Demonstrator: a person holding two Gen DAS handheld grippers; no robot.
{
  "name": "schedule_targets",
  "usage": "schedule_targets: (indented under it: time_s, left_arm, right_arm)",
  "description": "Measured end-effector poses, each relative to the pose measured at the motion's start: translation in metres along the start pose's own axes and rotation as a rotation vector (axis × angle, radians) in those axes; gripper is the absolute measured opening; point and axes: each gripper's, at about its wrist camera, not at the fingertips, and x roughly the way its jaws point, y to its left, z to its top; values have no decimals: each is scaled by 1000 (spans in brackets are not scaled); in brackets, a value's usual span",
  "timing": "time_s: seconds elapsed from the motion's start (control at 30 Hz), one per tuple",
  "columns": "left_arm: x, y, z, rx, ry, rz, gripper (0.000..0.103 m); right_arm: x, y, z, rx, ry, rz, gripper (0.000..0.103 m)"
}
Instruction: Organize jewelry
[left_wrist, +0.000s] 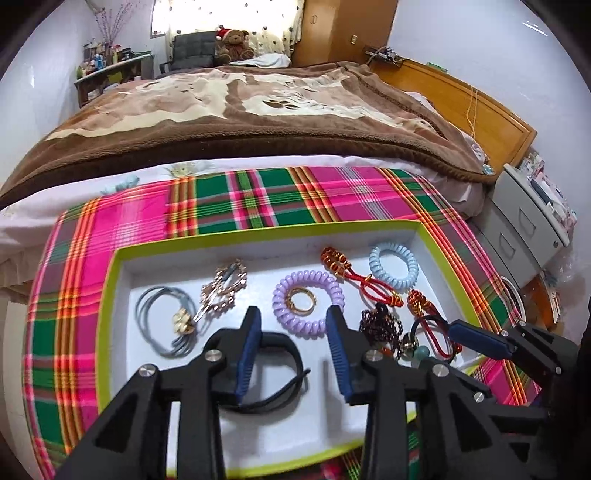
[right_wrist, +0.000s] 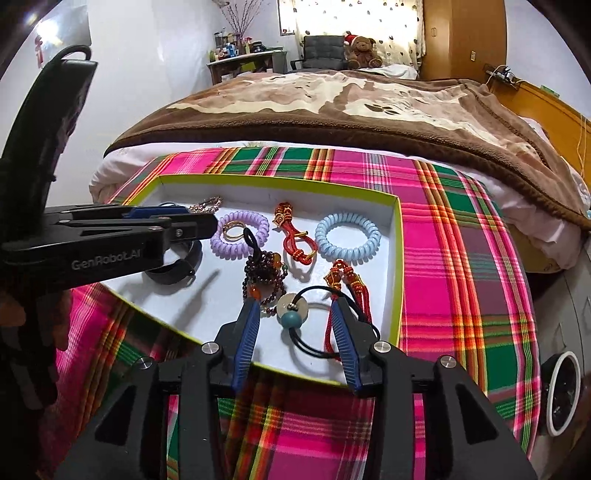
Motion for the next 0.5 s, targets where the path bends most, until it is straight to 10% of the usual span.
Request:
schedule_targets:
  time_s: [0.5]
  left_arm:
    - [-67,-5,-53,-46,-147,242,43]
  right_arm:
    - [-52,10,-17,79,-152,-58,42]
